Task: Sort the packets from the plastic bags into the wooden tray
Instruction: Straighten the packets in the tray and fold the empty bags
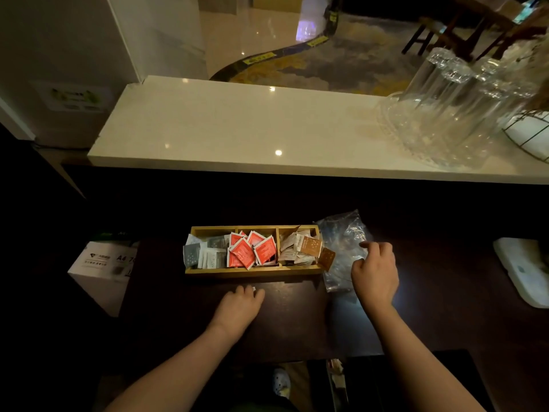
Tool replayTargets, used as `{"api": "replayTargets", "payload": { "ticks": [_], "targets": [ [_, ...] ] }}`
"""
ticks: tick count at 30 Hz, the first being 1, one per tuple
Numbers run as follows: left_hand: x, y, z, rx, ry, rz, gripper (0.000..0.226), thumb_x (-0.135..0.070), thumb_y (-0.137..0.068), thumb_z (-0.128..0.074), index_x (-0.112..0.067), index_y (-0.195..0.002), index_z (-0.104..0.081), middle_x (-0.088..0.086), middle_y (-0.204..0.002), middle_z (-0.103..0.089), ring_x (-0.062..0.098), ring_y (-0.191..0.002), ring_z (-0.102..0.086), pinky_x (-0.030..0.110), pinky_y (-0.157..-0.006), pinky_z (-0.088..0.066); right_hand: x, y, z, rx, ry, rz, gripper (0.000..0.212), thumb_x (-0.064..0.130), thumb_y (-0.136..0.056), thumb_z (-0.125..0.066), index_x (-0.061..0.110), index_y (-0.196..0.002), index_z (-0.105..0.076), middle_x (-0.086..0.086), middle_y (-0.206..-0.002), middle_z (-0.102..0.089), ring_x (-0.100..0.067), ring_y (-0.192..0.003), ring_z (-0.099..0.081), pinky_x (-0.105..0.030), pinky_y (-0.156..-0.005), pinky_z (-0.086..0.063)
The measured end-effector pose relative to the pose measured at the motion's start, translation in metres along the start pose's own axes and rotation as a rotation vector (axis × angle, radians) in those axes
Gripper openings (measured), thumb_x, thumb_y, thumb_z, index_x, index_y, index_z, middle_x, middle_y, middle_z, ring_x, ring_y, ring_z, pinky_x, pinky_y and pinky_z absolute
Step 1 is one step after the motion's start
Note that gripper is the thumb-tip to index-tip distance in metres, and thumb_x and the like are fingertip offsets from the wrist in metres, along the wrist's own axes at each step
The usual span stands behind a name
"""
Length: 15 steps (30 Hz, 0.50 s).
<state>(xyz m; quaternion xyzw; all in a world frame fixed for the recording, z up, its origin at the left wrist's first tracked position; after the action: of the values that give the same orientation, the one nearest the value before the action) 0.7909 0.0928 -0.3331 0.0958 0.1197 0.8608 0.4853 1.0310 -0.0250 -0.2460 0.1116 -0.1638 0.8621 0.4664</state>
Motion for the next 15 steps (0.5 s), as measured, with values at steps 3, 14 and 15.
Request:
{"api": "replayTargets", "payload": {
  "ticks": [3,14,15],
  "targets": [
    [0.018,-0.003,-0.004,0.032,0.283,0.131,0.032,-0.012,-0.09,-0.052,-0.017,-0.121,-0.042,0.009,-0.112,-0.061,0.027,-0.103,-0.061,0.037,-0.077,-0.05,0.006,0.002,0.003,-0.024,-0.03,0.026,0.035,0.0,-0.076,-0.056,0.011,-0.109,-0.062,-0.011,-0.109,-0.055,-0.028,-0.096,-0.056,-0.037,-0.057,-0.048],
    [0.042,0.004,0.046,-0.075,1.647,0.407,0.008,-0.015,-0.092,-0.055,-0.009,-0.097,-0.059,0.014,-0.097,-0.069,0.023,-0.082,-0.072,0.039,-0.07,-0.061,0.098,0.064,-0.049,0.704,-0.865,0.006,0.019,0.022,-0.096,-0.052,0.018,-0.114,-0.056,0.003,-0.098,-0.064,-0.011,-0.079,-0.063,-0.019,-0.062,-0.051],
    [0.04,0.002,0.055,-0.089,1.639,0.38,0.009,-0.015,-0.093,-0.053,-0.009,-0.098,-0.058,0.012,-0.097,-0.068,0.022,-0.082,-0.071,0.036,-0.069,-0.061,0.109,0.071,-0.055,0.796,-0.964,-0.031,0.02,0.021,-0.095,-0.054,0.014,-0.114,-0.057,0.002,-0.094,-0.065,-0.009,-0.074,-0.064,-0.018,-0.058,-0.05]
  ]
}}
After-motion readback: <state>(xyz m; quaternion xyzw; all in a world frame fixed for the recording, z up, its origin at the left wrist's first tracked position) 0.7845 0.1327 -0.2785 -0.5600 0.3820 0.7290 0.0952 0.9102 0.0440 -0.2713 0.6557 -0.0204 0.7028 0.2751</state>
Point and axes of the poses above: each hand's wrist, its own y-axis away from the middle knuckle, its own z-axis out of the back of the hand, x = y × z, the point moved 8 cm from there along -y, towards the middle knuckle
